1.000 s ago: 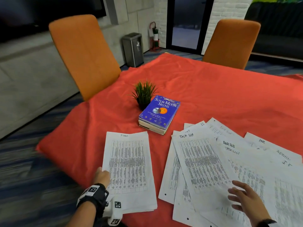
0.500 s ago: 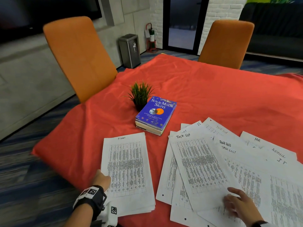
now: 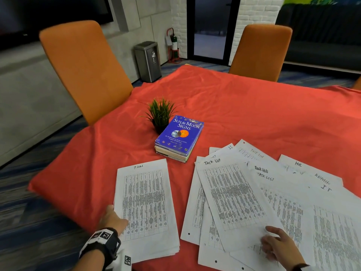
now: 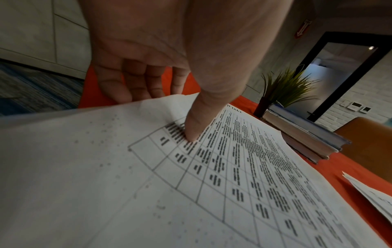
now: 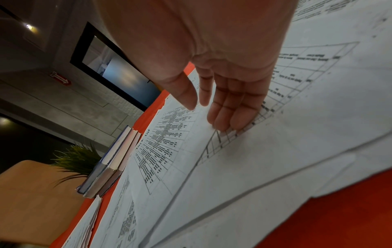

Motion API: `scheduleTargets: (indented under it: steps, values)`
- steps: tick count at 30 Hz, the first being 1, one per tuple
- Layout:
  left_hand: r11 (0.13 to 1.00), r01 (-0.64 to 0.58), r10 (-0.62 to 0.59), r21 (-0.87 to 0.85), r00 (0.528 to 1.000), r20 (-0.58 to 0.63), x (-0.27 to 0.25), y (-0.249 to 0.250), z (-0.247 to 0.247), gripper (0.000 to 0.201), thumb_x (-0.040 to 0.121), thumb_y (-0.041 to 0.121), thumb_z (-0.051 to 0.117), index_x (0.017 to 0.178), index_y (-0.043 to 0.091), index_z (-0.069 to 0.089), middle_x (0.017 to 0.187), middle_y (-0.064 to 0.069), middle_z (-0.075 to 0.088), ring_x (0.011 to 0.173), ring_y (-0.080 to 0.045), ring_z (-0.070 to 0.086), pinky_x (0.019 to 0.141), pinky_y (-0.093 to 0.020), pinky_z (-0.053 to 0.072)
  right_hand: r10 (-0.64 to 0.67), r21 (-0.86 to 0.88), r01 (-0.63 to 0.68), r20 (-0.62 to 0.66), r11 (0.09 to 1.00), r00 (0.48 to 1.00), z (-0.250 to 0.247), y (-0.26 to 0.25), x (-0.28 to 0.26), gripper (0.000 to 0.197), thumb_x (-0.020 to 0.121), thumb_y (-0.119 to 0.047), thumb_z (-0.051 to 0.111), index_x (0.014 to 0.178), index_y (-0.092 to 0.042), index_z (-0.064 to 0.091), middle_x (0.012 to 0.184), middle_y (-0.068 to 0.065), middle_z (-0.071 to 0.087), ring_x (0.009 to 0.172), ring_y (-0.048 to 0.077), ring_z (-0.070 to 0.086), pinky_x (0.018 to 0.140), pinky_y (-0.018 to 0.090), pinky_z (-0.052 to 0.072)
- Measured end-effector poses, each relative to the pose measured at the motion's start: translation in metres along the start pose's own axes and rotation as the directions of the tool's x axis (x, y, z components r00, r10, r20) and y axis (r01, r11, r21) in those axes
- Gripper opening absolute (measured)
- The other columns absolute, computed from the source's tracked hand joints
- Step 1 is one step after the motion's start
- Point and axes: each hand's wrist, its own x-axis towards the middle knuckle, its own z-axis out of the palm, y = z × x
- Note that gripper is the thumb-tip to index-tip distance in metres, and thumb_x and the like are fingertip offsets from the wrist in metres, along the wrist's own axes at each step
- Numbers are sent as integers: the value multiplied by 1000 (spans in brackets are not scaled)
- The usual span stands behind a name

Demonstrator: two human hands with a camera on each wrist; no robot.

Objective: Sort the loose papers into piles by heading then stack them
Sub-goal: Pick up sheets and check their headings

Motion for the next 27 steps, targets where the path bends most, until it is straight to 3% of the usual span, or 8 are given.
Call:
scheduleTargets:
  steps: [6,12,16,19,23,27]
  values:
    - [998,2,-2,55,1000,9,-1,1,-2,57,60,16,74,111,18,47,103,-8,64,88,-29,62,78,-33,52,-24,-10,24,2,1000,1000,0,-3,-4,25,88,7,55,111,-2,55,66,21,64,54,25,49,48,28,41]
    - [988,75,-75,133,997,-3,-4,2,-3,71,65,19,72,130,21,44,124,-16,44,112,-36,52,86,-38,48,-94,-168,93,2,981,996,9,-10,-12,27,88,-1,58,114,-8,56,70,16,70,55,28,58,54,32,48]
    - [991,118,-123,66,990,76,-1,10,-4,74,65,6,79,129,7,41,124,-17,54,110,-36,58,89,-39,50,-192,-309,225,132,924,972,36,-28,-18,27,88,-13,58,114,-21,54,77,5,71,65,24,68,73,39,57]
    - [980,196,-199,44,973,117,0,21,-8,72,66,-2,81,127,-8,45,126,-23,57,115,-38,58,97,-42,49,-257,-350,329,238,877,937,61,-46,-22,27,92,-17,56,118,-22,51,85,2,68,75,20,68,71,33,53]
    - [979,205,-204,2,969,139,-6,32,-9,52,76,-4,72,124,-12,51,123,-24,61,111,-36,62,87,-35,50,-298,-386,418,333,822,895,91,-64,-27,30,93,-22,55,122,-22,49,93,-3,66,83,14,67,81,33,53]
    - [994,29,-29,-108,1000,4,-11,29,-5,26,80,-1,53,105,3,63,103,-16,69,77,-27,62,63,-28,49,-285,-392,426,370,815,884,106,-76,-30,32,94,-24,54,125,-21,49,94,-3,66,85,14,67,85,34,53]
